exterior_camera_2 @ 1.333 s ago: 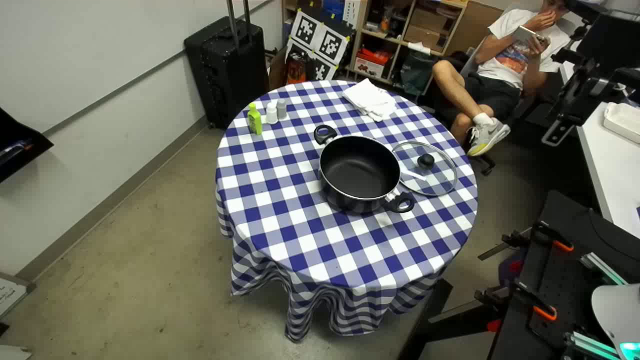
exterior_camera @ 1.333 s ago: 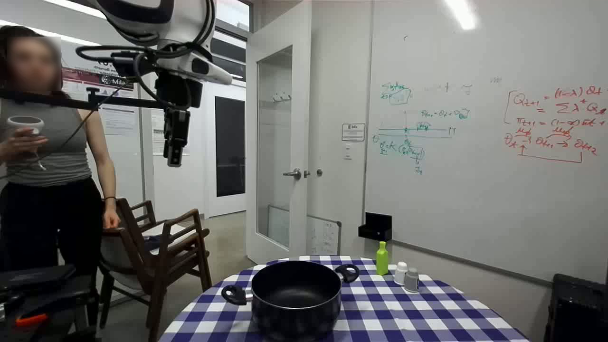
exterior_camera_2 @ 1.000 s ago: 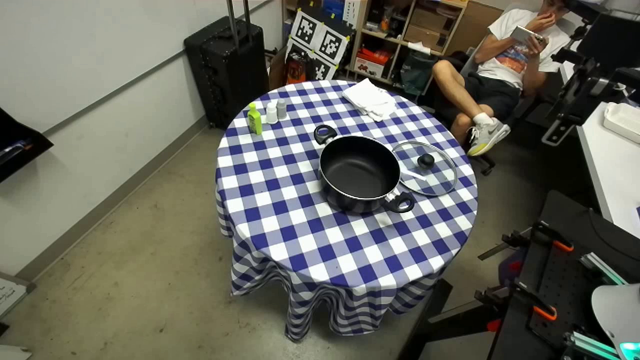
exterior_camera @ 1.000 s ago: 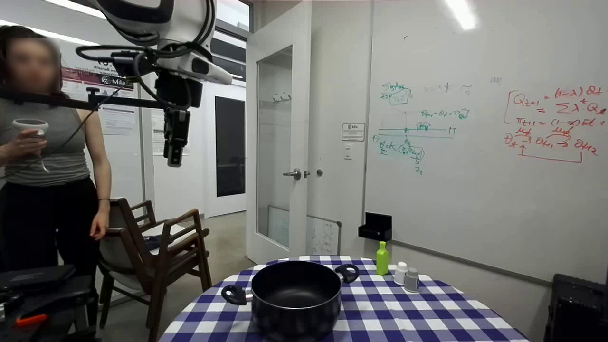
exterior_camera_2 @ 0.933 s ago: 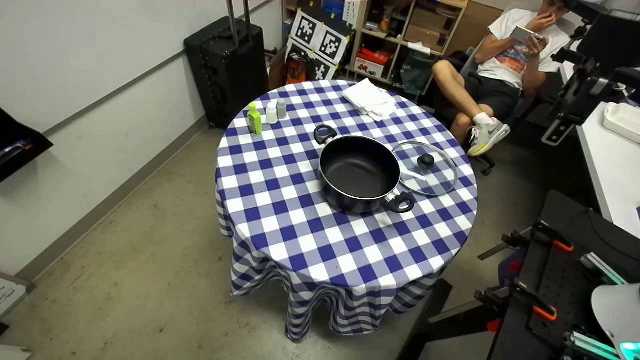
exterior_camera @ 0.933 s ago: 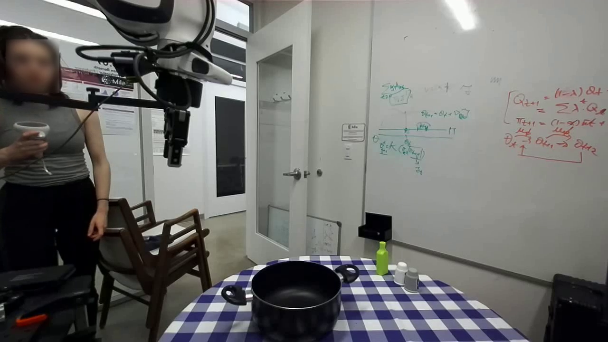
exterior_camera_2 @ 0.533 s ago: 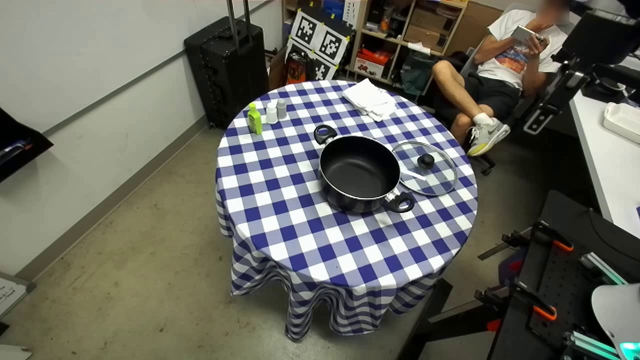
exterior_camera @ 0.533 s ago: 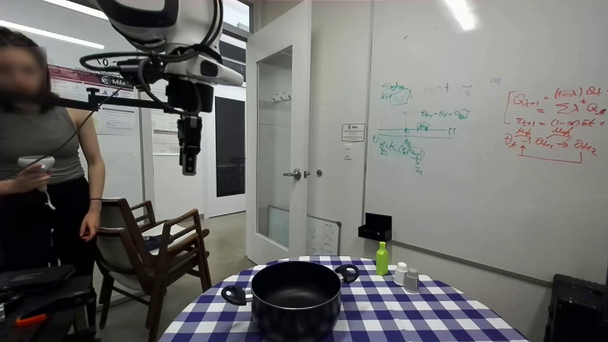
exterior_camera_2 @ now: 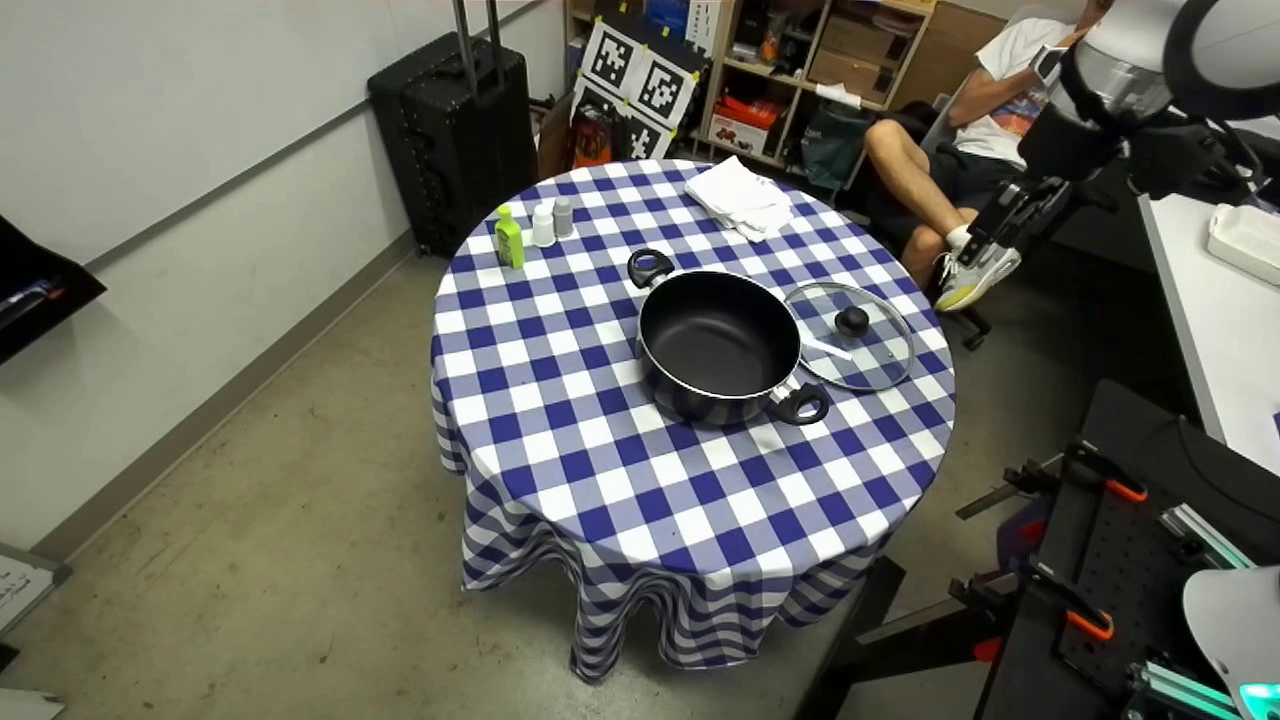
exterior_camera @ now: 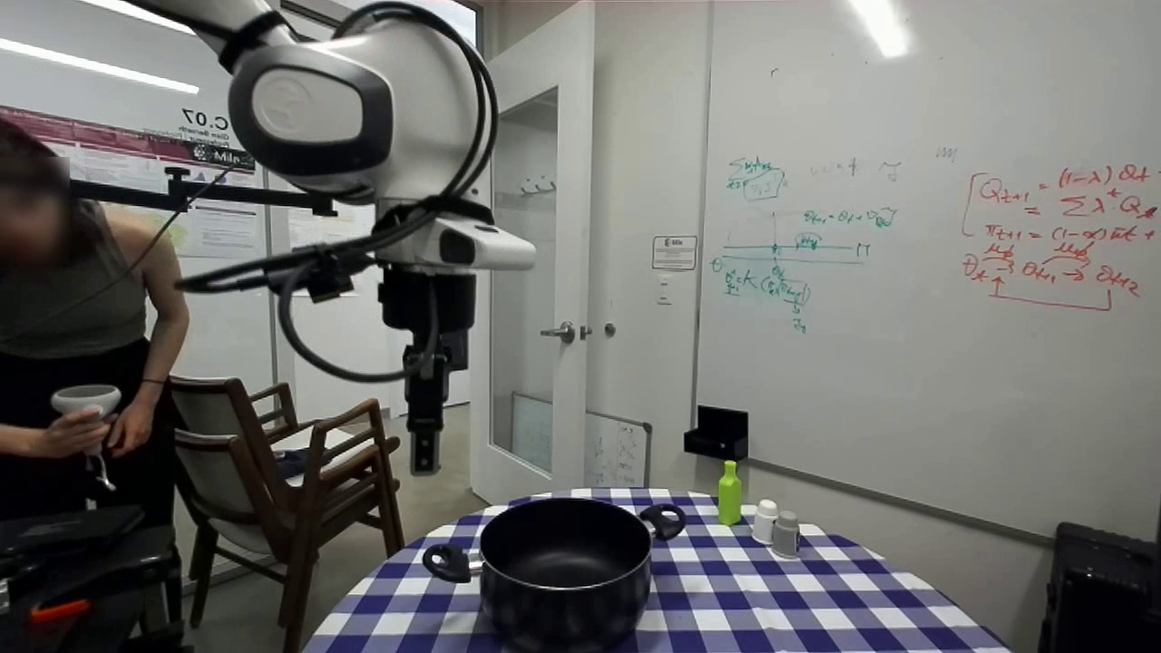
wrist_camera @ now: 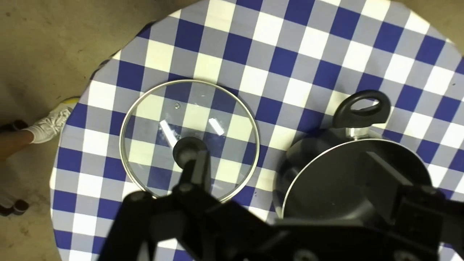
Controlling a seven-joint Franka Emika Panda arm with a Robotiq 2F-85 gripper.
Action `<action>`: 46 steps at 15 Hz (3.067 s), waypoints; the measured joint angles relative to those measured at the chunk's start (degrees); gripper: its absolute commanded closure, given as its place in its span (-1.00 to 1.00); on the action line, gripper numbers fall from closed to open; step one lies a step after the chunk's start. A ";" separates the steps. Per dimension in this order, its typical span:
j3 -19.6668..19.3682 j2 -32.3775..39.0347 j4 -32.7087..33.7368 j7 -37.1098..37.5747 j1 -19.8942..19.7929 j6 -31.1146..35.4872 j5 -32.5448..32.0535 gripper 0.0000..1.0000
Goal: Put the glass lid on the black pot
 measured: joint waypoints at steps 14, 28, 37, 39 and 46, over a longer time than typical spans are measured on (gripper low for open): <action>2.32 44.40 29.45 -0.89 -6.19 7.54 4.16 -1.00; 3.75 56.99 44.30 -0.89 -9.73 -1.57 4.01 -1.00; 3.04 57.00 46.44 -0.89 -9.76 -5.13 3.76 0.43; 3.03 56.85 46.88 -0.85 -9.74 -5.89 3.71 0.50; 2.74 55.74 44.93 -0.46 -10.21 -6.17 4.01 0.50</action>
